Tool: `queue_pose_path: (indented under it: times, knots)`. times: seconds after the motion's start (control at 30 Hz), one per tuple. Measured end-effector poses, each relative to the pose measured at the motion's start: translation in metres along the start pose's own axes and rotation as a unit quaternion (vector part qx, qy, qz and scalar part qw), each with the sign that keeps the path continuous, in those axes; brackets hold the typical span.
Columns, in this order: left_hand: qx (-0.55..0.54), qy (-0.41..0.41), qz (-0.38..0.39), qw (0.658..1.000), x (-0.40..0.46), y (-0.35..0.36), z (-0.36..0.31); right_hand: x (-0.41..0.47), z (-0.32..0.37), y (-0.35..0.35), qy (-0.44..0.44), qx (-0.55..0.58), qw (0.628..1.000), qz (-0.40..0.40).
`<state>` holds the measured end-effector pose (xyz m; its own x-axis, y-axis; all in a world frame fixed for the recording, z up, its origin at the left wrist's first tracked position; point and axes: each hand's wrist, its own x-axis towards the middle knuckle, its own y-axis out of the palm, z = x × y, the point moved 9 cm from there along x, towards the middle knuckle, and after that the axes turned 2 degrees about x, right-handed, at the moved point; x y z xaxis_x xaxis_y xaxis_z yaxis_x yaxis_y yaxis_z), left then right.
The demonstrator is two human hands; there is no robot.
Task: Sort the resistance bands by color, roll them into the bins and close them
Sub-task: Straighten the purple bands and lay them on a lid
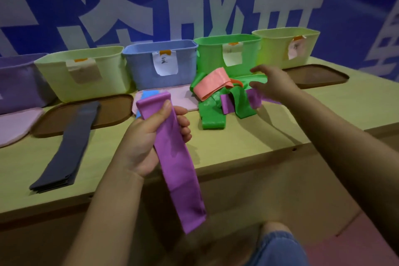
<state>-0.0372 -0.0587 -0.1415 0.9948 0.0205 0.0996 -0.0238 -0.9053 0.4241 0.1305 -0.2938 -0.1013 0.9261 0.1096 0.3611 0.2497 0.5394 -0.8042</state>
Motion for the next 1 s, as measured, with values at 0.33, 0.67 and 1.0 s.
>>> queue_pose_path:
  times: [0.33, 0.67, 1.0]
  knots:
    - [0.008, -0.018, -0.010, 1.000, 0.002, -0.005, 0.004, 0.020, -0.020, 0.003, 0.009, 0.039, 0.998, 0.057]
    - [-0.014, -0.046, -0.019, 0.999, 0.002, 0.001, 0.012, 0.025, 0.044, -0.043, 0.013, 0.088, 0.996, -0.015]
    - [-0.106, -0.052, -0.088, 0.989, 0.005, -0.014, 0.013, -0.033, 0.101, -0.062, 0.001, 0.385, 0.923, -0.027]
